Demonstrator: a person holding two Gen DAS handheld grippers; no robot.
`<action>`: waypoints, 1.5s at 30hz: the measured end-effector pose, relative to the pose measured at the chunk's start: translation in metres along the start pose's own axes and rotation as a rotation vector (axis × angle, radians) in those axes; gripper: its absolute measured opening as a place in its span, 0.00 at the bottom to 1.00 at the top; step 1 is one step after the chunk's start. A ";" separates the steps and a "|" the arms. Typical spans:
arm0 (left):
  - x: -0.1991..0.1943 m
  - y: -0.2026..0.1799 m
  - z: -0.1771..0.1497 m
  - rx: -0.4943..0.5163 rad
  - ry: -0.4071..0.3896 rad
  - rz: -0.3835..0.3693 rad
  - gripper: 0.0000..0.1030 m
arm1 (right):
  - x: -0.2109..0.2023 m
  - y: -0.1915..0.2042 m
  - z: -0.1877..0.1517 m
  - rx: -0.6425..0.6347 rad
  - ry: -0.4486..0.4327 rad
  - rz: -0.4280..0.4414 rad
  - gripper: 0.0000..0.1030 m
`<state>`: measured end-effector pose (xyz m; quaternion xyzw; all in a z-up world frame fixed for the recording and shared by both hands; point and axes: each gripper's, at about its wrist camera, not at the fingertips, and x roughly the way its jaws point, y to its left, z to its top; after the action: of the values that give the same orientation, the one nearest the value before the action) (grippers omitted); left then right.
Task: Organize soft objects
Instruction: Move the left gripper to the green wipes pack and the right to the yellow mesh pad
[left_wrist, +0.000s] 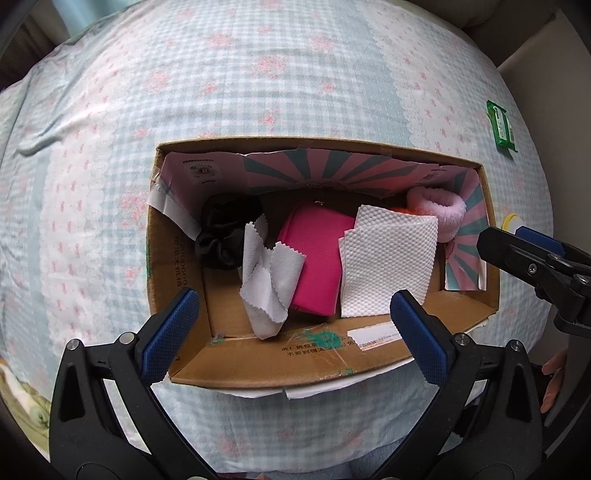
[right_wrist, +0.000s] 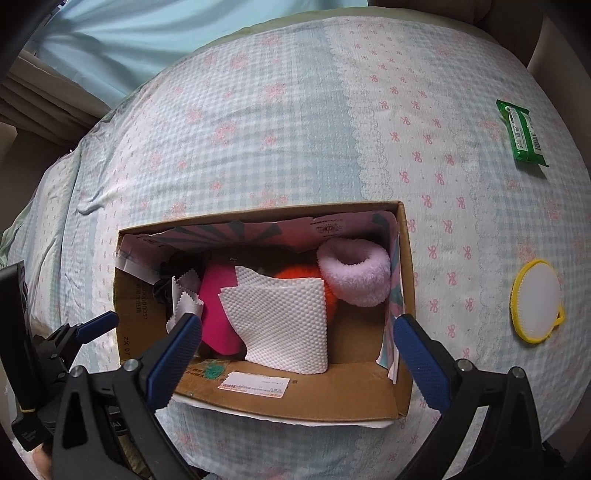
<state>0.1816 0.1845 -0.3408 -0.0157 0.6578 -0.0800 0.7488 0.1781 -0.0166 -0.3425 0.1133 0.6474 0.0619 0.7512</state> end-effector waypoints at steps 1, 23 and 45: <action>-0.005 0.000 -0.001 0.001 -0.009 0.000 1.00 | -0.004 0.001 -0.001 -0.002 -0.008 0.000 1.00; -0.132 -0.075 -0.042 0.042 -0.237 0.077 1.00 | -0.137 -0.028 -0.065 -0.056 -0.187 -0.066 1.00; -0.089 -0.329 0.075 0.108 -0.207 -0.018 1.00 | -0.180 -0.249 -0.060 -0.207 -0.185 -0.194 1.00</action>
<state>0.2124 -0.1335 -0.2007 0.0105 0.5717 -0.1198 0.8116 0.0782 -0.2952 -0.2404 -0.0227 0.5737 0.0449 0.8175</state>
